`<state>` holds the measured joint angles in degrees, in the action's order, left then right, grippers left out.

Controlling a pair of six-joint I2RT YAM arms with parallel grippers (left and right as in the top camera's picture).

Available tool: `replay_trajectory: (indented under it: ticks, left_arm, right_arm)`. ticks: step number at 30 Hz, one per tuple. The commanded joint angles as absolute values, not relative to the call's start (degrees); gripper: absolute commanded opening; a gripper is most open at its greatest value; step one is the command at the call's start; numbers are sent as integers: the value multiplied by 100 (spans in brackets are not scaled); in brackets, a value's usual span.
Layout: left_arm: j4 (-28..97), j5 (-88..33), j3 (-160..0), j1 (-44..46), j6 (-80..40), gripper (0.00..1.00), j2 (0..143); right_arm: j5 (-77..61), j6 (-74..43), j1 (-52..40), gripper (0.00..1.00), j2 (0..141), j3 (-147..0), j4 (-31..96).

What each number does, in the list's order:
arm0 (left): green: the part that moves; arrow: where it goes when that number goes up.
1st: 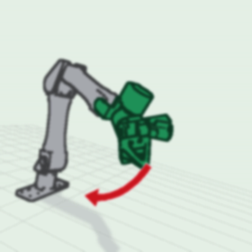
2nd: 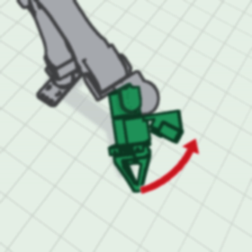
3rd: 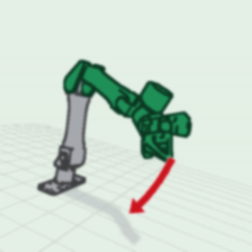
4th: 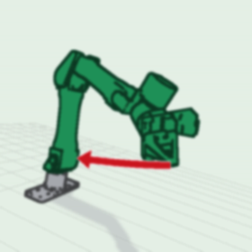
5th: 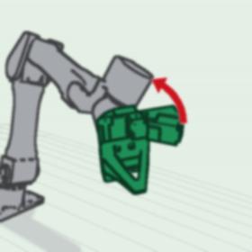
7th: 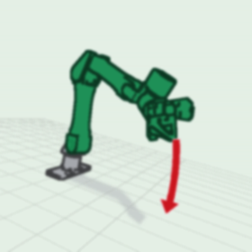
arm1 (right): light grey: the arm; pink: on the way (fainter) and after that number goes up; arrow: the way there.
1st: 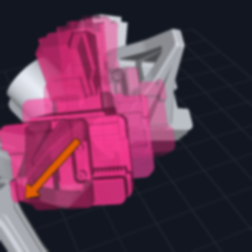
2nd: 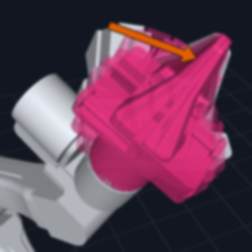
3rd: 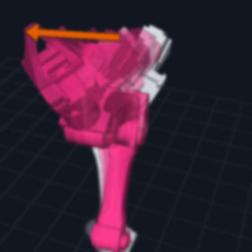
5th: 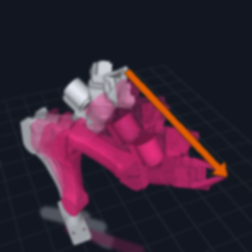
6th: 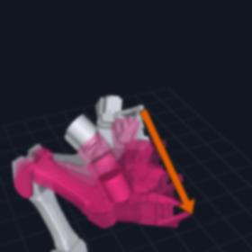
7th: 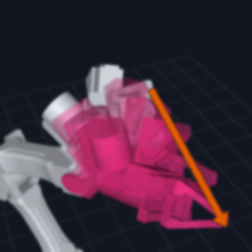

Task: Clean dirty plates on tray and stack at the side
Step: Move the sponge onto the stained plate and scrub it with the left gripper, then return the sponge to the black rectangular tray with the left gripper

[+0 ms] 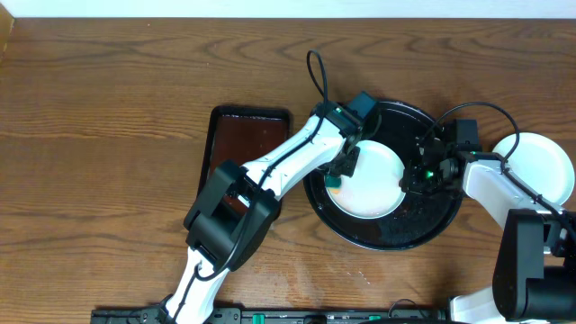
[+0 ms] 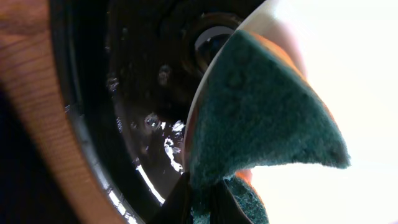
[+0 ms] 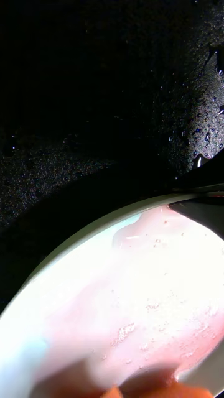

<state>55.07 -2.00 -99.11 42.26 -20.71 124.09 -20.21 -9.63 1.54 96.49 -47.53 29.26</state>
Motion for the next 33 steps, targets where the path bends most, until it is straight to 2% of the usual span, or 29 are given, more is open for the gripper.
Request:
replay_trajectory:
  ticks: [1,5,9,11,14,16,18,19,21,26,31,33]
  left_arm:
    - [5741,-224,-10239,4049,-2018,7,12328]
    - [5839,-784,-10254,3942,-2016,7,11808]
    - [6208,-792,-10254,3649,-1752,8,11174]
    - [6445,-609,-10252,3420,-1643,7,10903]
    - [6829,21,-10248,3009,-1625,8,10680]
    - [6945,183,-10186,2746,-1557,7,10674]
    - [6847,180,-9891,2473,-1500,8,10674]
    - [6744,178,-9695,2362,-1500,8,10674]
    - [6414,174,-9177,2147,-1505,8,10674]
    - [5509,-309,-7909,1769,-1505,11,10674]
    - [5476,-377,-7813,1603,-1505,17,10621]
    - [5478,-410,-7839,1603,-1503,29,10497]
  right_arm:
    - [-1634,-939,141,1,9806,-4681,2934]
    - [-1634,-937,141,1,9806,-4681,2932]
    - [-1634,-937,141,1,9806,-4681,2930]
    - [-1634,-937,141,7,9806,-4681,2921]
    - [-1634,-937,141,20,9806,-4681,2880]
    - [-1636,-934,141,22,9806,-4681,2816]
    - [-1636,-934,141,20,9806,-4681,2744]
    - [-1636,-934,141,16,9806,-4681,2696]
    - [-1636,-937,141,2,9806,-4681,2639]
    - [-1745,-943,141,1,9793,-4681,2689]
    - [-1741,-939,115,1,9428,-4683,2904]
    - [-1599,-939,30,1,9080,-4683,3015]
